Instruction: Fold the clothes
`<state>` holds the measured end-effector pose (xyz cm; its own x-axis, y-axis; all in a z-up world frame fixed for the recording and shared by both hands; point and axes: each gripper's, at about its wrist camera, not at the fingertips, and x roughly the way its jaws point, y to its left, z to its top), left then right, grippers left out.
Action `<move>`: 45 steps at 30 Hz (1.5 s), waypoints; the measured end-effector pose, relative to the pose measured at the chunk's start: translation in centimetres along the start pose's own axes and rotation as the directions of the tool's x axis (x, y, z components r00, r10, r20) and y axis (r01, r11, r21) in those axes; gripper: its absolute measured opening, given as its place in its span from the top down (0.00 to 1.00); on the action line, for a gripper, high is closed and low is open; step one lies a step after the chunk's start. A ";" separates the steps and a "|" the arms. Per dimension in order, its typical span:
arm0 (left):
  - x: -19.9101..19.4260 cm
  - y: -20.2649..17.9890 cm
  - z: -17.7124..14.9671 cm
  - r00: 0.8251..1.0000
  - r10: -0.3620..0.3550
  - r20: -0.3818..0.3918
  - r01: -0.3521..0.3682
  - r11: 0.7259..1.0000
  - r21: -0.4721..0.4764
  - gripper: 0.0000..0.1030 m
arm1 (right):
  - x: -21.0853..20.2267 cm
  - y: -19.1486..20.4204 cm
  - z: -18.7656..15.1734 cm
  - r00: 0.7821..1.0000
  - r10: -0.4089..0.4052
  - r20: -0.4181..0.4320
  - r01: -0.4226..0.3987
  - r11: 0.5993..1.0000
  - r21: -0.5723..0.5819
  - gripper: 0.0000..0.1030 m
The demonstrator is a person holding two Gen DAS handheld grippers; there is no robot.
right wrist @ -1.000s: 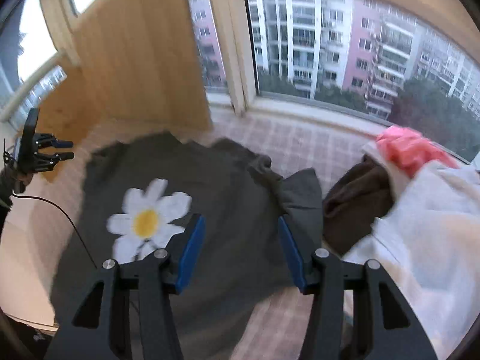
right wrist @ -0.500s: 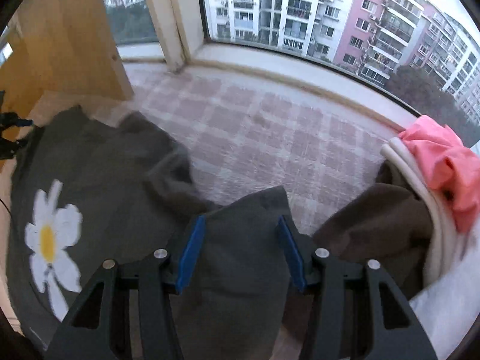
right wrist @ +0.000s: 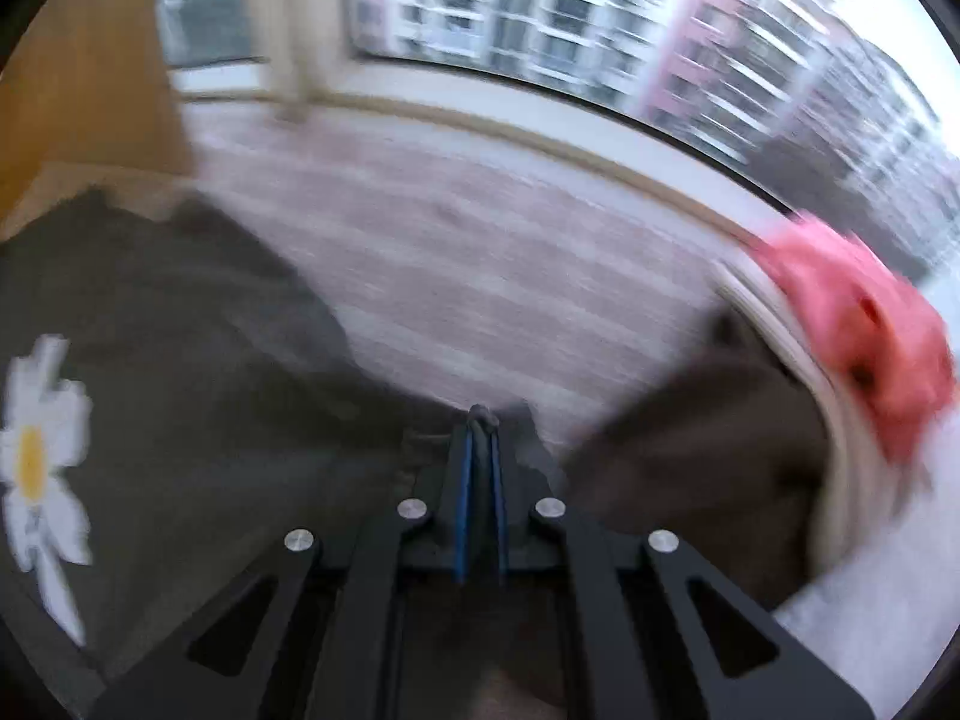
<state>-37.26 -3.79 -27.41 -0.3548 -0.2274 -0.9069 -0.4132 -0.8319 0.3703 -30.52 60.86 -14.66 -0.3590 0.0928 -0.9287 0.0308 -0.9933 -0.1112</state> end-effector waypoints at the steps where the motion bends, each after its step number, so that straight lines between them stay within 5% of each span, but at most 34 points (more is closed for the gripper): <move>1: 1.1 1.0 -0.6 0.996 0.075 -0.043 -0.076 0.997 -0.015 1.00 | 0.1 -0.4 -0.2 0.999 -0.031 -0.010 0.031 0.999 0.013 0.94; 3: 2.7 2.5 -1.5 0.963 0.250 -0.097 -0.251 0.968 0.004 0.96 | -0.2 -0.3 -0.2 0.997 -0.073 -0.018 0.074 0.997 0.021 0.85; 7: -1.0 3.0 -0.6 0.996 0.083 0.041 -0.080 0.994 -0.077 0.77 | -2.5 1.4 1.5 0.997 -0.061 0.045 0.060 0.998 0.006 0.55; 11: -5.3 -1.8 2.3 0.971 -0.139 0.195 0.127 0.989 0.073 0.62 | -3.3 3.4 4.1 0.990 0.063 0.126 -0.061 0.998 -0.019 0.37; 15: -5.3 -6.5 6.0 0.946 -0.253 0.205 0.216 0.959 0.184 0.59 | -1.6 5.1 6.5 0.977 0.173 0.124 -0.171 0.985 -0.030 0.37; 19: -3.8 -9.0 8.3 0.944 -0.278 0.176 0.239 0.947 0.214 0.60 | 1.0 6.2 7.5 0.978 0.185 0.092 -0.179 0.981 -0.068 0.37; 26: -3.7 -10.4 9.2 0.935 -0.302 0.186 0.263 0.942 0.208 0.61 | 2.3 6.9 8.4 0.950 0.294 0.102 -0.287 0.955 -0.075 0.37; 28: -3.9 -10.5 8.9 0.927 -0.322 0.189 0.284 0.937 0.203 0.75 | 2.2 7.2 8.5 0.932 0.341 0.120 -0.334 0.939 -0.077 0.37; 29: -4.0 -10.5 8.8 0.922 -0.337 0.189 0.300 0.932 0.202 0.82 | 2.1 7.5 8.5 0.921 0.367 0.132 -0.358 0.930 -0.088 0.41; 30: -4.2 -10.7 8.5 0.919 -0.347 0.189 0.308 0.929 0.206 0.96 | 1.9 7.9 8.4 0.910 0.390 0.143 -0.379 0.920 -0.100 0.70; 31: -4.5 -11.1 8.2 0.923 -0.331 0.198 0.288 0.932 0.219 0.97 | 1.8 8.4 8.3 0.914 0.383 0.135 -0.369 0.922 -0.121 0.94; 32: -4.8 -11.4 7.8 0.926 -0.315 0.207 0.268 0.936 0.228 0.98 | 1.7 9.0 8.3 0.918 0.376 0.127 -0.359 0.923 -0.141 0.96; 37: -6.1 -10.8 6.8 0.932 -0.241 0.271 0.195 0.963 0.185 0.99 | 0.1 9.1 8.0 0.947 0.257 0.191 -0.233 0.962 -0.141 0.98; 40: -4.9 -9.7 7.0 0.956 -0.161 0.247 0.139 0.984 0.108 1.00 | 1.1 8.4 7.9 0.979 0.104 0.175 -0.088 0.991 -0.098 0.98; 41: -5.0 -9.2 6.8 0.962 -0.127 0.243 0.103 0.989 0.107 0.99 | 0.8 8.4 7.8 0.979 0.124 0.162 -0.110 0.990 -0.089 0.97; 45: -8.7 -5.0 2.9 0.948 -0.165 0.273 0.151 0.986 0.074 0.71 | -4.4 9.0 5.8 0.958 0.154 0.242 -0.134 0.986 -0.095 0.71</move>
<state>-34.49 3.80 -20.81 -0.4971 0.0606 -0.8656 -0.5231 -0.8168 0.2433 -34.11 51.07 -9.50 -0.5653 -0.0803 -0.8210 0.1674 -0.9857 -0.0189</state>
